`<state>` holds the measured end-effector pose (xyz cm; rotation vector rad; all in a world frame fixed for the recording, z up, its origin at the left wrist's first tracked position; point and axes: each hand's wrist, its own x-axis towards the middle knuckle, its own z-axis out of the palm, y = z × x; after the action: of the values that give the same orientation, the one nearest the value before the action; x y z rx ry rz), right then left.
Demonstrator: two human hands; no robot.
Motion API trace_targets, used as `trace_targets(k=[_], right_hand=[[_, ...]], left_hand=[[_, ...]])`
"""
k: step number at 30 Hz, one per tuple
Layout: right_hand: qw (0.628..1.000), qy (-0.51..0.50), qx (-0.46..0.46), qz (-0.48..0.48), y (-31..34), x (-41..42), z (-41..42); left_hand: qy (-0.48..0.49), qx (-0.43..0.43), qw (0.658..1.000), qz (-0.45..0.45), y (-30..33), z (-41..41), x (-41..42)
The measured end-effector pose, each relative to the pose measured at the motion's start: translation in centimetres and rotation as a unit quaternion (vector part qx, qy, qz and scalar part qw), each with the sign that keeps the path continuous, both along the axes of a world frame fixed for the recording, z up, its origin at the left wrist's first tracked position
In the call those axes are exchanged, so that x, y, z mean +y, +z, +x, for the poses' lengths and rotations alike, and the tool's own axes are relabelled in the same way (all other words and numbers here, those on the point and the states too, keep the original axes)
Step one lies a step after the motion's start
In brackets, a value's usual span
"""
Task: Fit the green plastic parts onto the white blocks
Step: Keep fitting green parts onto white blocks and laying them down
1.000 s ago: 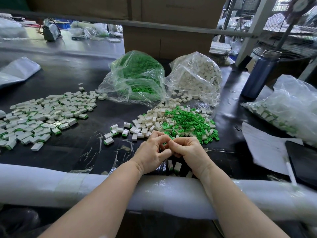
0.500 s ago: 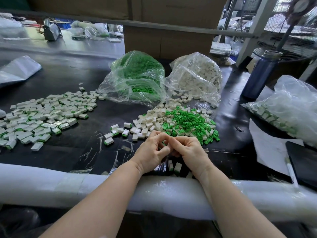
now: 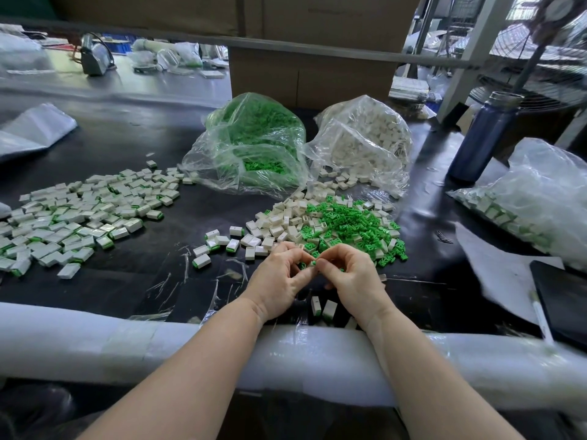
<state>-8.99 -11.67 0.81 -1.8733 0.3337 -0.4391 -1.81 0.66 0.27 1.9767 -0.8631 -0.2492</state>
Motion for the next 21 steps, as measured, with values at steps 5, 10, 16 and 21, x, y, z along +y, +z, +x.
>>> trace_targets(k=[5,10,16,21], right_hand=[[0.999,-0.04,-0.027,0.007,0.3,0.0,-0.2],[0.993,-0.116,-0.035,0.007,0.2,-0.5,-0.4],[0.983,-0.172,-0.046,-0.047,0.1,-0.7,-0.4],[0.976,-0.207,-0.036,-0.057,0.0,-1.0,-0.4]], left_hand=[[0.068,-0.006,0.996,-0.052,0.2,-0.1,0.2],[0.294,-0.018,0.945,-0.144,0.5,0.4,0.8],[0.434,-0.021,0.888,-0.152,0.4,1.4,1.4],[0.403,0.016,0.913,-0.062,0.1,1.5,1.4]])
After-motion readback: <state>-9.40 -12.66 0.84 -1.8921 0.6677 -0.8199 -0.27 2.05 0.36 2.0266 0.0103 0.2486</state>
